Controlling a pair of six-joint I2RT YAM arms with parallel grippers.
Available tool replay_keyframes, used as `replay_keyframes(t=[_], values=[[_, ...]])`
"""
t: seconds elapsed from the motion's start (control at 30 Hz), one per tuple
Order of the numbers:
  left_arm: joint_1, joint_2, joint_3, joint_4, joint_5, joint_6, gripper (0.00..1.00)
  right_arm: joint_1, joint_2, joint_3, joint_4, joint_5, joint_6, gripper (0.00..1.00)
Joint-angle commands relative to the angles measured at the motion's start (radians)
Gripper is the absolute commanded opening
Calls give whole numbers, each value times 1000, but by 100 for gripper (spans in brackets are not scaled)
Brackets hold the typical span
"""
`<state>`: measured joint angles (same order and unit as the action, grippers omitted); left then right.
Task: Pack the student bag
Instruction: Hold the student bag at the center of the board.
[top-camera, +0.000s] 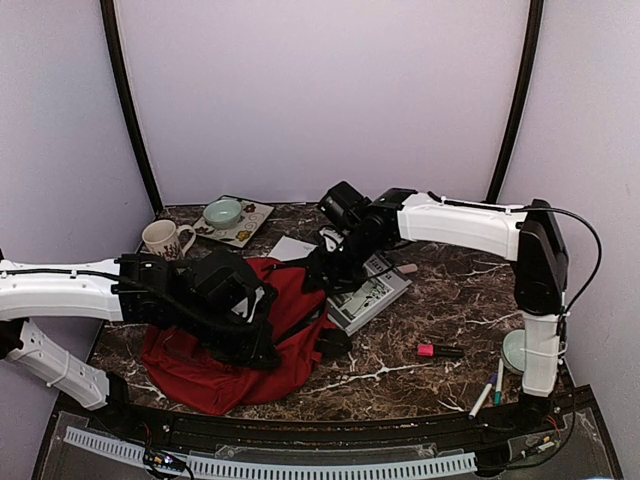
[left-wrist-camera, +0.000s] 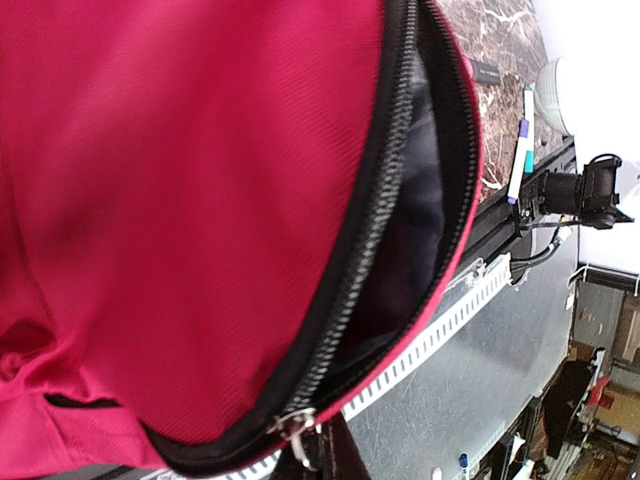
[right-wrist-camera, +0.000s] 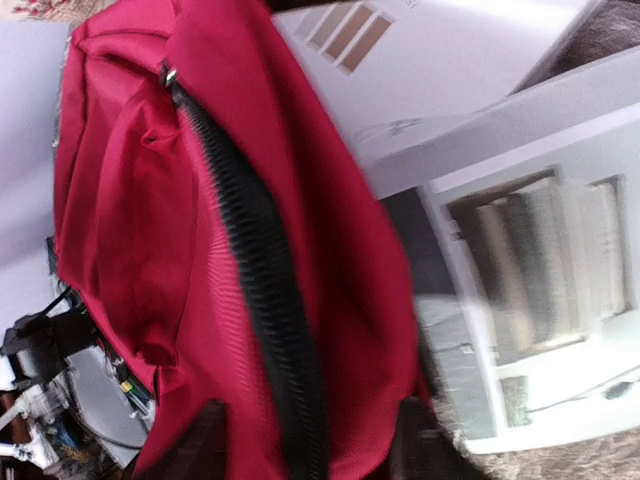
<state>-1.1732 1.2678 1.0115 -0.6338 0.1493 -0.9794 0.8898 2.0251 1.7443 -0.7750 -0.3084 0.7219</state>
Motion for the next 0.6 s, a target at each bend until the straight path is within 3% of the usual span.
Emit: replay_keyframes(t=[0.0,0.07,0.3,0.57], values=[[6,47,46,70,15,48,0,-12,-86,19,-87,104,-9,74],[9,72,64,81,12,65,0,-14,-140,-2,-116,147,11,84],[10,149,122,106,25,99,0,-15,-322,-170,-105,176,157,95],[10,221,149,169,65,125,0,56,-464,-285,26,109,344,97]])
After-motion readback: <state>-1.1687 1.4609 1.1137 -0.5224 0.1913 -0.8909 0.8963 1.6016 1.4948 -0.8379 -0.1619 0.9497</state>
